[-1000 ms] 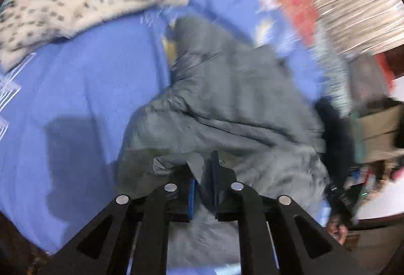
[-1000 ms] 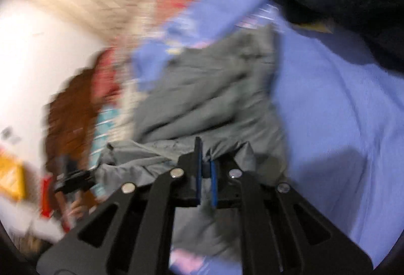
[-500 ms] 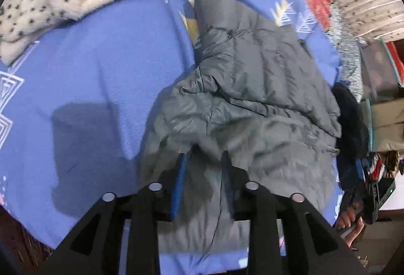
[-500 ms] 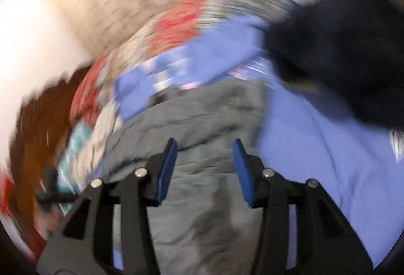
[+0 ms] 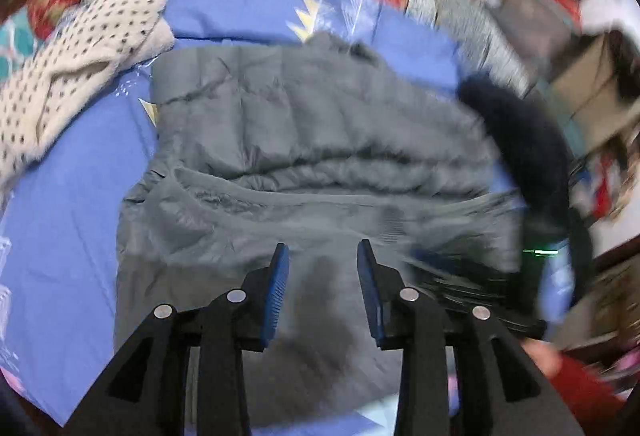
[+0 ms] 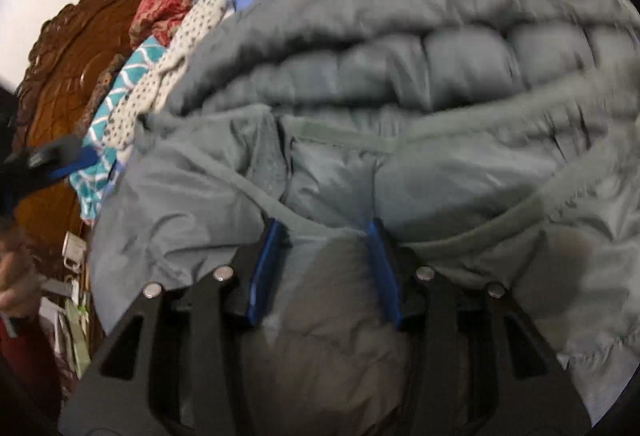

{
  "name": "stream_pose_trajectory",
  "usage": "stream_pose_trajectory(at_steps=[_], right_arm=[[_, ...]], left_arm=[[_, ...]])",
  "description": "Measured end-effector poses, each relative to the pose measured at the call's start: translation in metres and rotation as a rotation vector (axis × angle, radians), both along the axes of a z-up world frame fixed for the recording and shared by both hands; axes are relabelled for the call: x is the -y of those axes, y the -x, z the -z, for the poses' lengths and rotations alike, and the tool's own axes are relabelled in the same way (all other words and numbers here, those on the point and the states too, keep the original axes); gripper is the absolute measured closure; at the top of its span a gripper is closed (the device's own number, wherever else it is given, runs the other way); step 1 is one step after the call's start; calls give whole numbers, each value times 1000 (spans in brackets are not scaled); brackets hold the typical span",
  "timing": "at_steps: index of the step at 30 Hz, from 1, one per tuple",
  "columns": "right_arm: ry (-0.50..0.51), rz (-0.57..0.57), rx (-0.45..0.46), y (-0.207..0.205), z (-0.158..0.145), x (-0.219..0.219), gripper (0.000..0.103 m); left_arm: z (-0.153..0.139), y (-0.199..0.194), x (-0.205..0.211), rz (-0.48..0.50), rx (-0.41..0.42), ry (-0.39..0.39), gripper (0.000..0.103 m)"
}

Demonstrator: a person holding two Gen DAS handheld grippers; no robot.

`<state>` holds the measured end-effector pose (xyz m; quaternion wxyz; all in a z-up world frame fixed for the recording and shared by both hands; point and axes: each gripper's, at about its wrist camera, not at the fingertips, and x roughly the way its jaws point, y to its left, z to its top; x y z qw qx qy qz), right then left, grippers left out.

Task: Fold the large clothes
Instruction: 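Fold the hem up toward the collar with both grippers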

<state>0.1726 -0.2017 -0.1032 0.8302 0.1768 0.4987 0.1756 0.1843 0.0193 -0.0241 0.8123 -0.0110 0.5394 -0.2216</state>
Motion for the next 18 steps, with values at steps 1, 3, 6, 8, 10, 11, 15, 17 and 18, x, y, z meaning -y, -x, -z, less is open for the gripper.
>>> stream_pose_trajectory(at_steps=[1,3,6,8,10,11,15,17,18], right_arm=[[-15,-10,17,6,-7,3,59],[-46,8,110,19,-32,17,59],[10,95,203,33,-55,53,59],[67,221,121,34,-35,88,59],[-8,326,-28,39,5,123,81],[-109,368,-67,49,22,138,99],[-168,415,-60,83,29,148,103],[-140,394,-64,86,26,144,103],[-123,386,-76,85,19,144,103]], left_arm=[[17,-1,5,-3,5,-90,46],[40,-1,-4,-46,8,-215,46],[58,4,-34,-112,-31,-189,46],[61,12,-45,-123,-27,-180,46],[61,19,-47,-112,-16,-176,46],[61,23,-46,-102,-9,-183,46],[54,31,-29,-42,15,-241,46],[55,33,-18,-5,30,-280,46],[58,29,-10,0,24,-290,46]])
